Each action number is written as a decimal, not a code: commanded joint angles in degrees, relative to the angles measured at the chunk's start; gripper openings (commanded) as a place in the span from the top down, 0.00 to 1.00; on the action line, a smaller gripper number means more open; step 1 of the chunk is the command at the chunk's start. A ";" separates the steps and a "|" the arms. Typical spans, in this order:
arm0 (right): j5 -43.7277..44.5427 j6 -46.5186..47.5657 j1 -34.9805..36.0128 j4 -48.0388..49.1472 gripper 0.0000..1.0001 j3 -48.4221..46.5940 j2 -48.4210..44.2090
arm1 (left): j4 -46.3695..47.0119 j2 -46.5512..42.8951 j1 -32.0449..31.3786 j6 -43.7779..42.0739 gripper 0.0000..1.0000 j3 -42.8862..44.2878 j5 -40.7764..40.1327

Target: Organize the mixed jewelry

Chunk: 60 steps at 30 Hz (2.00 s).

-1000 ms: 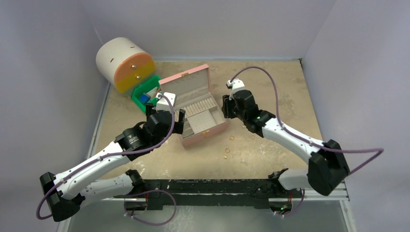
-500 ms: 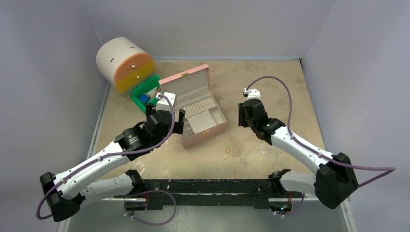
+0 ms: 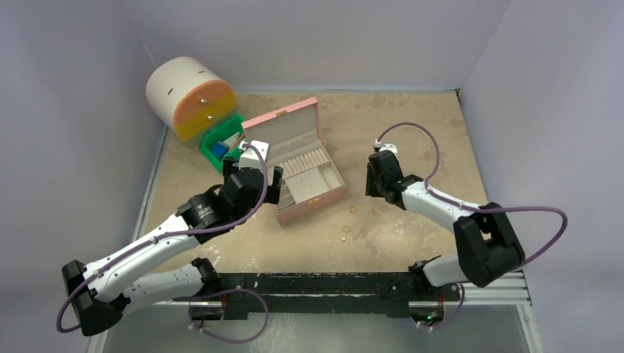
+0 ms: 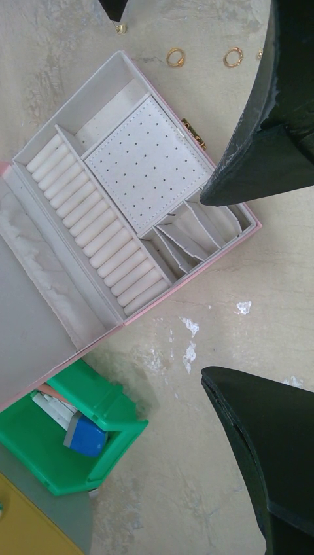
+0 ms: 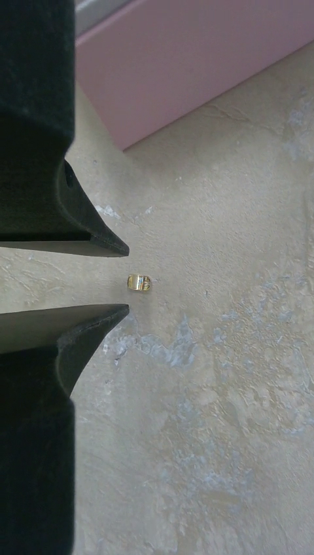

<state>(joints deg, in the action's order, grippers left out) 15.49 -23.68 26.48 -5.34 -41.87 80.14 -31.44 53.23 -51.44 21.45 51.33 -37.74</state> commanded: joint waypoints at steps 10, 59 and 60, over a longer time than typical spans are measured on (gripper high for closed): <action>0.48 -3.29 -0.95 5.08 0.71 -1.62 4.75 | 0.85 -0.32 -0.16 -0.53 0.07 2.52 -0.31; -17.40 -14.33 4.64 11.98 1.00 3.46 -18.26 | 4.91 -4.06 -0.15 4.44 0.02 2.60 10.58; -17.42 -15.01 6.10 12.56 1.00 3.32 -19.09 | 5.76 -4.43 -0.16 5.18 0.02 2.22 11.70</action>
<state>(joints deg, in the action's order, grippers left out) 2.70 -34.02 28.40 2.72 -38.17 64.34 -30.30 50.46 -51.44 23.70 51.44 -30.57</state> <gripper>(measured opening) 0.004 0.984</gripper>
